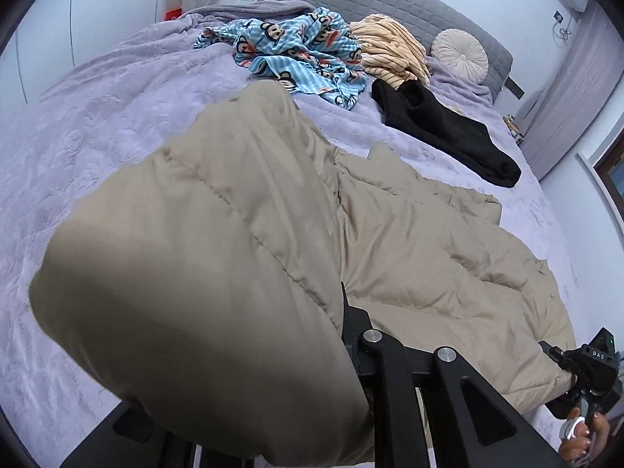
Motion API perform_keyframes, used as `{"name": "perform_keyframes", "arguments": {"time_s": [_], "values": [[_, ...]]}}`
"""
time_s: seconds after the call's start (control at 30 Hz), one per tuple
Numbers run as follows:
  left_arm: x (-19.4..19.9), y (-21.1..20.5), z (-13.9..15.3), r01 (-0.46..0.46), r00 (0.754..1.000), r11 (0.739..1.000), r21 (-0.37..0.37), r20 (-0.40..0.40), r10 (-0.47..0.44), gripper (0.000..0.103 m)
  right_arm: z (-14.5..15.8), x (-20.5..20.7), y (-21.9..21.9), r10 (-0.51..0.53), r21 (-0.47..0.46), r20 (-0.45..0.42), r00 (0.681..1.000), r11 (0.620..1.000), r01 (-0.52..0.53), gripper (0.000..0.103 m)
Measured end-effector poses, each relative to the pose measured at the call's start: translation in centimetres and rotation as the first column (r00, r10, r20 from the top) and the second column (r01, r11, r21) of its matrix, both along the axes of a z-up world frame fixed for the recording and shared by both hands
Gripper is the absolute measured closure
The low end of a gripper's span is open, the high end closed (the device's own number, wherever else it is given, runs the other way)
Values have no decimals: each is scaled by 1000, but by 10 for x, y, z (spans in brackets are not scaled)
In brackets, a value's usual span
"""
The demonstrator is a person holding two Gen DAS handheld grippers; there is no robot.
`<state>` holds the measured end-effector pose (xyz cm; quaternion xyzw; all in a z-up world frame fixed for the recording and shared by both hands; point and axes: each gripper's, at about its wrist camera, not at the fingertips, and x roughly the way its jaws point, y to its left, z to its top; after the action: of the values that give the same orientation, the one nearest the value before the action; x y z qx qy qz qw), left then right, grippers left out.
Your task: Fold large clothes
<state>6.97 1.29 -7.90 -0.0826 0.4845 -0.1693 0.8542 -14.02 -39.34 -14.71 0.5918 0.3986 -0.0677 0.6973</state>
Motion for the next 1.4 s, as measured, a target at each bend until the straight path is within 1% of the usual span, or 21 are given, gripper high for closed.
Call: {"name": "perform_keyframes", "arguments": {"time_s": [0.1, 0.27, 0.4, 0.53, 0.6, 0.63, 0.7, 0.73, 0.8, 0.87, 0.93, 1.0, 1.03, 1.1, 1.13, 1.23, 1.27, 1.3, 1.33, 1.37, 1.4], "values": [[-28, 17, 6, 14, 1000, 1000, -7, -9, -14, 85, 7, -16, 7, 45, -10, -9, 999, 999, -46, 80], [-88, 48, -3, 50, 996, 999, 2, -81, -50, 85, 9, -56, 19, 46, 13, -27, 999, 999, -45, 80], [-132, 71, -21, 86, 981, 996, 28, -174, -80, 85, 5, -100, 39, 30, 28, -52, 998, 999, -28, 80], [-159, 100, -43, 94, 954, 996, -2, -286, -90, 85, -5, -149, 60, -15, 59, -107, 994, 998, 21, 80], [-164, 107, -51, 102, 947, 995, -10, -304, -100, 82, -10, -158, 63, -44, 65, -129, 991, 997, 53, 78], [-165, 108, -52, 100, 948, 995, 5, -305, -94, 79, -13, -162, 64, -60, 62, -136, 989, 996, 69, 76], [-167, 108, -52, 110, 952, 992, 61, -293, -87, 62, -16, -159, 62, -73, 44, -153, 986, 996, 81, 71], [-169, 110, -49, 120, 954, 989, 88, -284, -90, 59, -16, -157, 62, -77, 31, -165, 983, 996, 83, 69], [-171, 119, -41, 126, 957, 987, 100, -276, -94, 59, -12, -153, 62, -77, 4, -190, 979, 997, 80, 64], [-176, 134, -30, 116, 961, 987, 108, -265, -84, 59, -1, -153, 63, -79, -45, -221, 972, 997, 70, 55], [-175, 147, -17, 89, 970, 985, 144, -237, -53, 59, 9, -158, 66, -84, -80, -245, 966, 995, 66, 52], [-170, 162, -1, 46, 985, 978, 205, -172, -10, 59, 19, -167, 69, -97, -106, -274, 957, 992, 70, 51], [-167, 168, 7, 25, 990, 976, 217, -139, 6, 59, 24, -170, 71, -99, -117, -283, 954, 991, 69, 51], [-162, 175, 17, 8, 994, 979, 204, -110, 15, 59, 36, -173, 78, -90, -143, -293, 952, 989, 49, 51], [-156, 176, 17, 13, 993, 980, 200, -115, 10, 59, 41, -173, 81, -75, -158, -298, 952, 987, 29, 51], [-149, 159, -4, 82, 987, 968, 236, -153, -46, 59, 57, -170, 101, 1, -220, -326, 945, 972, -77, 53], [-148, 152, -18, 108, 984, 957, 269, -163, -66, 59, 63, -165, 108, 37, -243, -338, 940, 962, -125, 55], [-147, 146, -38, 127, 979, 936, 329, -193, -64, 59, 68, -162, 122, 63, -258, -345, 937, 953, -159, 55], [-147, 142, -53, 137, 971, 927, 350, -231, -56, 59, 73, -160, 132, 87, -274, -351, 933, 943, -191, 55], [-146, 143, -65, 141, 961, 930, 339, -271, -47, 59, 74, -170, 135, 101, -286, -356, 929, 935, -211, 55], [-146, 145, -69, 125, 959, 937, 325, -281, -31, 59, 72, -181, 138, 111, -295, -362, 926, 928, -227, 55]]}}
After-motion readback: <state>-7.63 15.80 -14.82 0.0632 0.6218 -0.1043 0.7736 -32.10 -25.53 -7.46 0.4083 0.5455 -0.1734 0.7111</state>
